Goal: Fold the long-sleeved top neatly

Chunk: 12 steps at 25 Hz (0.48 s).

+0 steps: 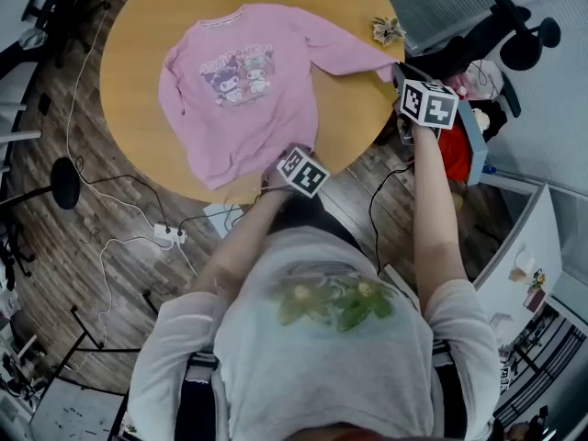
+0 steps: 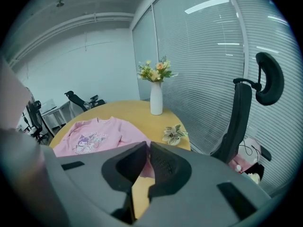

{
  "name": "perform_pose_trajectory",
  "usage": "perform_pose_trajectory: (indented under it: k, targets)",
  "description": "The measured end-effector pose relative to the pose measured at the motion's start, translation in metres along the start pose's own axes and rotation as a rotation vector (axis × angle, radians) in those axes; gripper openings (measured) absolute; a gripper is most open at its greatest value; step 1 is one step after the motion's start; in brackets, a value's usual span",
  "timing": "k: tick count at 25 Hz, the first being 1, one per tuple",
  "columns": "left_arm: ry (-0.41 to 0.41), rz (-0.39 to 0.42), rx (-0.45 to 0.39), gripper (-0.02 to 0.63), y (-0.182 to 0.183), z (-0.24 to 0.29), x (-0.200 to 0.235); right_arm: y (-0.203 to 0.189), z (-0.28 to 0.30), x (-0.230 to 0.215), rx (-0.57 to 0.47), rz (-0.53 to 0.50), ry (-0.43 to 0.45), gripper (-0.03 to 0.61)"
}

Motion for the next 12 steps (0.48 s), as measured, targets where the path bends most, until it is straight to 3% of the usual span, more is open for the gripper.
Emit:
perform_pose_trajectory:
  k: [5, 10, 12]
  targets:
    - [-0.093, -0.016, -0.067, 0.021, 0.017, -0.008, -0.011, 0.021, -0.005, -0.016, -0.033, -0.007, -0.028, 0.037]
    - [-0.261, 0.006, -0.108, 0.021, 0.035, -0.014, -0.03, 0.053, -0.015, -0.033, -0.091, 0.007, -0.061, 0.037]
    - [-0.299, 0.022, -0.115, 0.05, 0.038, -0.017, -0.032, 0.064, -0.015, -0.034, -0.094, -0.004, -0.058, 0.037]
Point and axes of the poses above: the fingertips, and each gripper's own axes: z forward along the fingers, x to its left, y out of its top, the point moved 10 cm from there along -z, backward along the fingers, and after that the axes turned 1 degree about -z, right-handed, at the moved point
